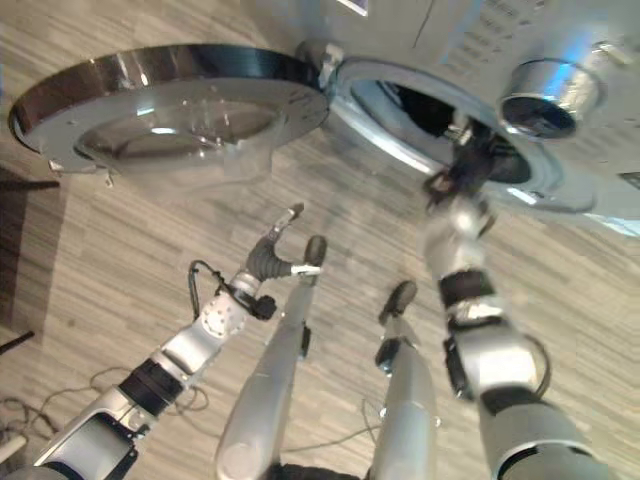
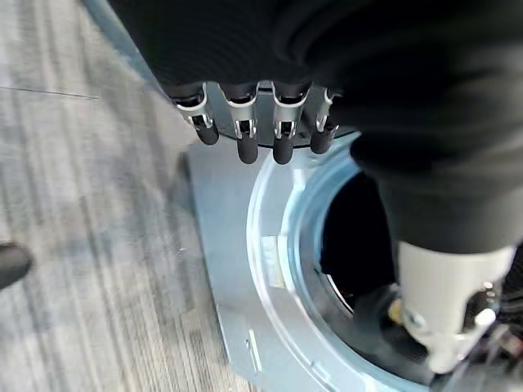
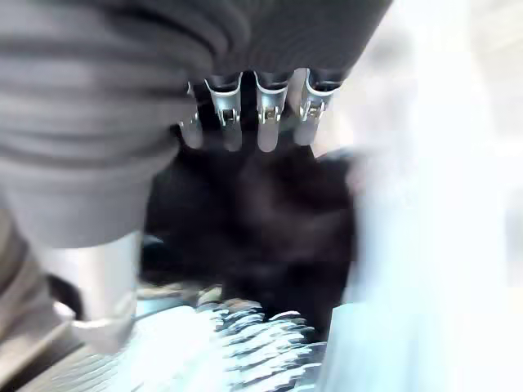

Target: Grab the laundry basket,head to the washer,open it,put in the laundry and shut it.

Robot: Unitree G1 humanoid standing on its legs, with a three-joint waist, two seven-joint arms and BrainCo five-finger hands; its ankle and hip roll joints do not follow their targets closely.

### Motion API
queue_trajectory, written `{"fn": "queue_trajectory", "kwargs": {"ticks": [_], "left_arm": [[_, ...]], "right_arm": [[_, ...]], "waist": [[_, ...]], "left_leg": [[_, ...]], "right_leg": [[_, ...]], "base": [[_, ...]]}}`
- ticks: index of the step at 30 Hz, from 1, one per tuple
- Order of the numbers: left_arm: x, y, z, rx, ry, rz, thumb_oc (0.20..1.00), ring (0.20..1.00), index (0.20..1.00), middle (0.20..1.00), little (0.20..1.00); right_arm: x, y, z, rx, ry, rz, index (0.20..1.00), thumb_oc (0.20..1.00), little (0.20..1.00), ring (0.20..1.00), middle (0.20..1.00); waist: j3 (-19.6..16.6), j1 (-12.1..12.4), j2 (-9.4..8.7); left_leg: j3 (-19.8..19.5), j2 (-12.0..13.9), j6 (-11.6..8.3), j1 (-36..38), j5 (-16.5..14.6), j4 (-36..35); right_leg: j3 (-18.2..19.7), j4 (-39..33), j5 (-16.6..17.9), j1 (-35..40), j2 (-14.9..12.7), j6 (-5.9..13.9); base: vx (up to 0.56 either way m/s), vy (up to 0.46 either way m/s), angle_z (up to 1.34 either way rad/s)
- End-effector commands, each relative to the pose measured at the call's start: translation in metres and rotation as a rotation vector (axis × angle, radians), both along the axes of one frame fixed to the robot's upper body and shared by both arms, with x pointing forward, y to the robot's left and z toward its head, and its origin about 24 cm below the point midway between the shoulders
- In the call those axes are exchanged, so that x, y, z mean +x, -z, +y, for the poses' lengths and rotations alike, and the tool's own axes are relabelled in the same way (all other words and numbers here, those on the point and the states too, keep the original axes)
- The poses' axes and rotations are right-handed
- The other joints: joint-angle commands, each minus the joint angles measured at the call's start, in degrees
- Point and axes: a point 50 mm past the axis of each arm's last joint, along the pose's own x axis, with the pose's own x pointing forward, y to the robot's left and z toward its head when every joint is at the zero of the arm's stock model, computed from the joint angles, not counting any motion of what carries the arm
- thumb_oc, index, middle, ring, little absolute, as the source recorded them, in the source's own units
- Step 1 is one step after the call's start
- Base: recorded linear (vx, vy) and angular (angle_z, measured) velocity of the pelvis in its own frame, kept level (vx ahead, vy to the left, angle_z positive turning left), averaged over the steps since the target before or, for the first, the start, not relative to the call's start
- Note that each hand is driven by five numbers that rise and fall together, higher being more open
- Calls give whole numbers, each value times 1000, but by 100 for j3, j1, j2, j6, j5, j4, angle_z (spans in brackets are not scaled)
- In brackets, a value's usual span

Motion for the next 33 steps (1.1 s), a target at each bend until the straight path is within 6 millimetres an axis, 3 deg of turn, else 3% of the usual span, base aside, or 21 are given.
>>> {"fn": "queue_trajectory", "kwargs": {"ticks": [1,2,3,8,13,14,15,16,19,24,26,27,28,29,30,31,33], "left_arm": [[-5,22,8,88,-22,42,1000,1000,1000,1000,1000],[-11,35,21,115,-53,86,1000,1000,1000,1000,1000],[-11,36,21,115,-54,89,1000,1000,1000,1000,1000],[-34,78,58,224,-110,256,1000,1000,1000,1000,1000],[-68,129,96,292,-184,507,1000,1000,1000,1000,1000],[-84,146,104,291,-213,597,1000,1000,1000,1000,1000],[-84,146,104,291,-213,597,1000,1000,1000,1000,1000],[-98,162,110,286,-249,671,1000,1000,1000,1000,1000],[-114,178,112,267,-307,743,1000,1000,1000,1000,1000],[-120,191,109,219,-391,797,1000,1000,1000,1000,1000],[-109,191,101,193,-432,777,1000,1000,1000,1000,1000],[-109,191,101,192,-432,777,1000,1000,1000,1000,1000],[-105,187,98,154,-445,755,1000,1000,1000,1000,1000],[-106,186,99,137,-447,748,1000,1000,1000,1000,1000],[-107,186,99,138,-447,749,1000,1000,1000,1000,1000],[-112,186,101,108,-448,756,1000,1000,1000,1000,1000],[-119,190,100,84,-452,781,1000,1000,1000,1000,1000]], "right_arm": [[-15,20,-14,-122,-18,-3,1000,1000,1000,1000,1000],[-36,57,-4,-184,-108,72,1000,1000,1000,1000,1000],[-37,58,-3,-185,-109,76,1000,1000,1000,1000,1000],[-100,136,-5,-414,-319,323,1000,1000,1000,1000,1000],[-159,201,-25,-553,-480,646,1000,1000,1000,1000,1000],[-179,218,-32,-575,-518,744,1000,1000,1000,1000,1000],[-179,218,-32,-575,-519,744,1000,1000,1000,1000,1000],[-198,235,-36,-586,-544,852,1000,1000,1000,1000,1000],[-217,253,-36,-597,-568,963,1000,1000,1000,1000,1000],[-231,265,-35,-654,-580,1055,1000,1000,1000,1000,1000],[-234,266,-41,-658,-524,1094,1000,1000,1000,1000,1000],[-234,266,-41,-658,-523,1094,1000,1000,1000,1000,1000],[-233,269,-38,-672,-525,1113,1000,1000,1000,1000,1000],[-233,270,-37,-686,-538,1121,1000,1000,1000,1000,1000],[-233,270,-37,-686,-538,1121,1000,1000,1000,1000,1000],[-238,273,-38,-700,-540,1152,1000,1000,1000,1000,1000],[-245,277,-43,-696,-518,1201,1000,1000,1000,1000,1000]], "waist": [[-372,-21,-194],[-411,-117,-234],[-457,-132,-246],[-752,-387,-381],[-1266,-586,-402],[-1460,-639,-383],[-1452,-639,-381],[-1655,-661,-361],[-1837,-632,-330],[-1953,-583,-271],[-1858,-755,-264],[-1854,-745,-265],[-1812,-694,-297],[-1818,-652,-318],[-1819,-653,-317],[-1878,-659,-308],[-1958,-698,-225]], "left_leg": [[311,-33,84,576,-1254,199],[386,-2,129,726,-1168,261],[348,8,102,812,-1297,218],[471,87,115,1487,-1271,173],[558,164,71,2346,-1328,39],[593,214,62,2647,-1324,-6],[595,216,61,2667,-1322,-16],[582,266,49,2932,-1295,-60],[530,354,7,3244,-1195,-140],[384,357,-152,3210,-826,-284],[1310,504,-255,3070,-672,-64],[1320,506,-255,3067,-680,-53],[1289,761,-298,3021,-858,416],[923,785,-287,3041,-973,615],[922,789,-287,3031,-988,637],[296,870,-337,3153,-1171,947],[87,954,-353,3367,-1276,968]], "right_leg": [[-46,-792,-262,870,361,81],[-82,-750,-131,967,345,46],[-8,-747,-256,1025,365,87],[4,-847,-166,1624,376,33],[74,-1067,-198,2426,456,-5],[138,-1179,-204,2700,486,-23],[139,-1189,-201,2718,489,-23],[157,-1313,-185,2996,519,-44],[234,-1528,-214,3407,615,-111],[53,-1824,-296,3777,716,-209],[-294,-1877,-321,3873,543,-230],[-284,-1877,-321,3869,543,-231],[-202,-1876,-218,3765,417,-236],[-73,-1874,-156,3724,384,-227],[-72,-1874,-156,3724,388,-228],[240,-1896,-58,3723,351,-160],[448,-1852,2,3782,301,-60]], "base": [[-96,109,-13],[-1,59,-13],[14,58,-17],[9,22,-17],[66,-24,-9],[44,-28,-7],[40,-89,-8],[-11,-92,-6],[-50,-110,-3],[-105,-87,5],[-227,16,55],[-216,127,146],[-156,130,129],[-156,130,66],[27,159,-78],[48,113,-93],[85,250,-47]]}}
